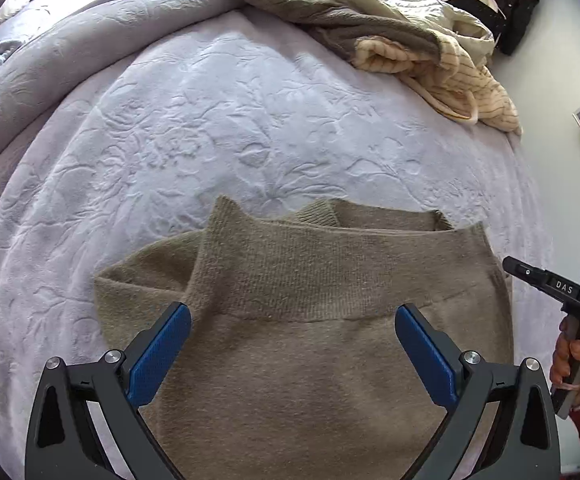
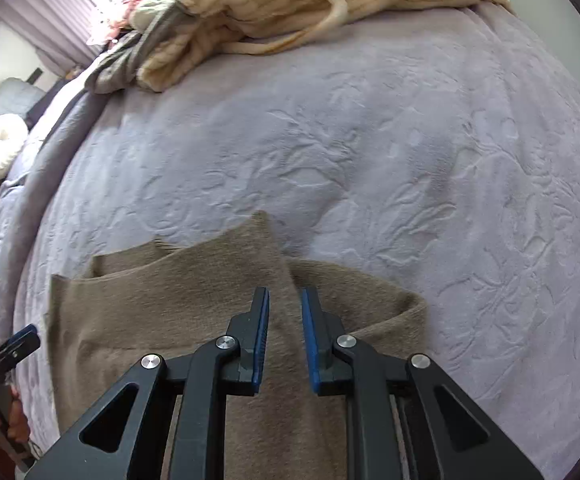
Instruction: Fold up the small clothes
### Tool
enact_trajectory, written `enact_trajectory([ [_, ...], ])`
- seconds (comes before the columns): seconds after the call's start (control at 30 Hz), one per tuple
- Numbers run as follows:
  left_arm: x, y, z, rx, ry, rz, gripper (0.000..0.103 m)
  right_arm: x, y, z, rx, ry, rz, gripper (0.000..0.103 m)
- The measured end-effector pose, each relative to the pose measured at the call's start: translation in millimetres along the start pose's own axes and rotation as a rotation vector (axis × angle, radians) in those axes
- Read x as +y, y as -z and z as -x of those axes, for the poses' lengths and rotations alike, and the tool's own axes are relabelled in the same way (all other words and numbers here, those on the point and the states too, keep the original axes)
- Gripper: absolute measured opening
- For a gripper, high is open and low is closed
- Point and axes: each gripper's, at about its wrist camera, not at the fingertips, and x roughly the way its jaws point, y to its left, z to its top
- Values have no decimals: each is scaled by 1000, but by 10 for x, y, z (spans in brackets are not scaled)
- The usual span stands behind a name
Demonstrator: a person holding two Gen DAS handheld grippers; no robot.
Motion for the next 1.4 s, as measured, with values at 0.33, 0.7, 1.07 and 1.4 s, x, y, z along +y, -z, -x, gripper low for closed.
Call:
enact_trajectory([
  [0.33, 95, 34, -526, 78, -82, -8, 102, -119, 200, -478, 65, -39, -97, 11],
  [0.7, -90, 325, -295, 87, -178, -48, 102, -39, 359, -184, 78, 14, -53, 17],
  [1.07, -66, 654, -150, 100, -206, -42, 102, -144, 798, 50, 97, -2, -109, 19],
  [1.4, 197, 1445, 328, 122, -194, 73, 102, -107, 1243, 288, 113, -60, -160, 35],
])
